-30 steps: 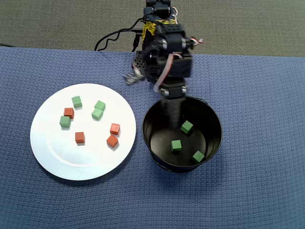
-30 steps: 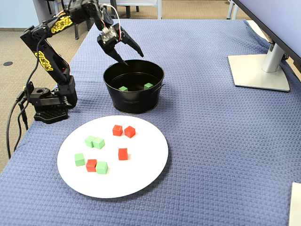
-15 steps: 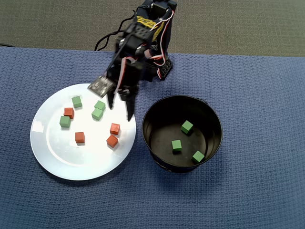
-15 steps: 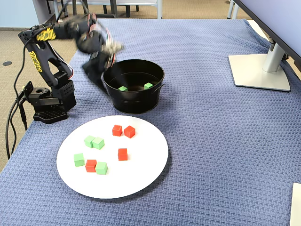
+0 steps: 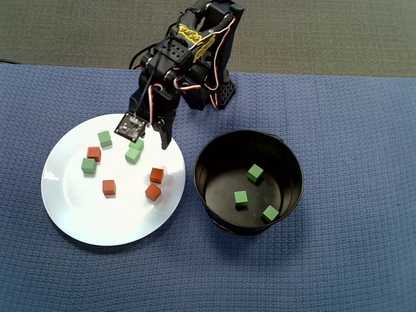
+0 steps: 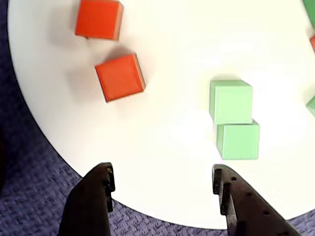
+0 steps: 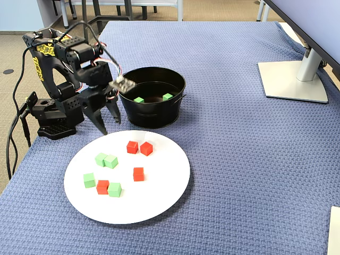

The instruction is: Pick up the green cubes from the white plate and place them in the black recipient

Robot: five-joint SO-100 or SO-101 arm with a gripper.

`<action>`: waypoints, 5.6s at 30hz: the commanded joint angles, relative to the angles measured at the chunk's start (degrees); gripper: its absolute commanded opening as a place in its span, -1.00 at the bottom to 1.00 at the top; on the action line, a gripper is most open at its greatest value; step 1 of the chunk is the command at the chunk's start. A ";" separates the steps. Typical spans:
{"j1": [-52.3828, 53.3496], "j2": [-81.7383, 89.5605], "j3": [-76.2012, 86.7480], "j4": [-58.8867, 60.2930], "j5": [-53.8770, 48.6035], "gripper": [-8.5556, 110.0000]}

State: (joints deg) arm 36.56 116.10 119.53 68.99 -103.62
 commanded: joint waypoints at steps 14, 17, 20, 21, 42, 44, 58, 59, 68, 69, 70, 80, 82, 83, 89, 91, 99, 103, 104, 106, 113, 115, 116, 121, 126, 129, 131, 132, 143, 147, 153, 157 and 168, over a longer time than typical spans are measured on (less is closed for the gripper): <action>9.76 -10.28 -6.50 -3.78 -6.15 -0.52; 11.78 -11.95 -8.88 -1.93 -9.84 -0.52; 13.10 -13.62 -10.81 -0.88 -12.74 -0.51; 13.27 -14.06 -11.07 -0.88 -13.10 -0.51; 10.90 -17.93 -3.25 -12.48 -8.88 -0.48; 11.16 -18.02 -1.23 -15.64 -8.96 -0.49; 11.78 -18.63 4.83 -22.50 -10.46 -0.55; 11.78 -18.54 5.98 -23.82 -10.46 -0.55; 11.43 -18.11 7.73 -25.49 -9.84 -0.74; 11.34 -18.11 7.73 -25.66 -9.49 -0.83; 11.16 -18.11 7.73 -26.10 -8.88 -0.86; 6.59 -15.21 -0.44 -15.03 2.02 -0.86; 4.66 -13.10 -2.90 -10.90 5.98 -0.86; 3.52 -11.78 -3.87 -9.49 8.26 -0.86; -4.31 -1.58 -8.96 -0.97 22.06 -0.86; -6.77 0.70 -13.62 5.36 25.84 -0.86; -22.68 9.23 -21.01 16.35 40.61 -0.86; -32.52 8.88 -21.53 14.33 49.22 -0.86; -34.80 8.35 -20.83 12.57 51.15 -0.86; -38.94 6.86 -18.46 7.91 55.28 -0.86; -45.44 1.14 -19.42 7.65 56.60 -0.20; -42.89 1.93 -20.48 8.44 54.23 -0.18; -40.61 2.11 -21.27 8.79 52.47 -0.18; -24.43 1.14 -21.88 8.17 37.88 -0.29; -6.59 -2.46 -14.94 2.90 10.72 -0.28; 1.85 -4.13 -13.01 3.60 -5.10 -0.24; 5.80 -4.31 -11.51 3.78 -12.57 -0.24; 7.03 -4.66 -11.25 3.60 -14.50 -0.23; 9.76 -10.20 -11.95 2.81 -20.74 -0.27; 9.49 -14.06 -11.69 -0.70 -20.04 -0.30; 8.17 -17.31 -9.84 -4.92 -19.86 -0.29; 7.47 -17.67 -8.61 -6.68 -20.21 -0.28; 7.12 -21.88 -14.24 -5.80 -23.20 -0.20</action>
State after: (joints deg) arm 45.00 94.57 110.13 62.67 -124.19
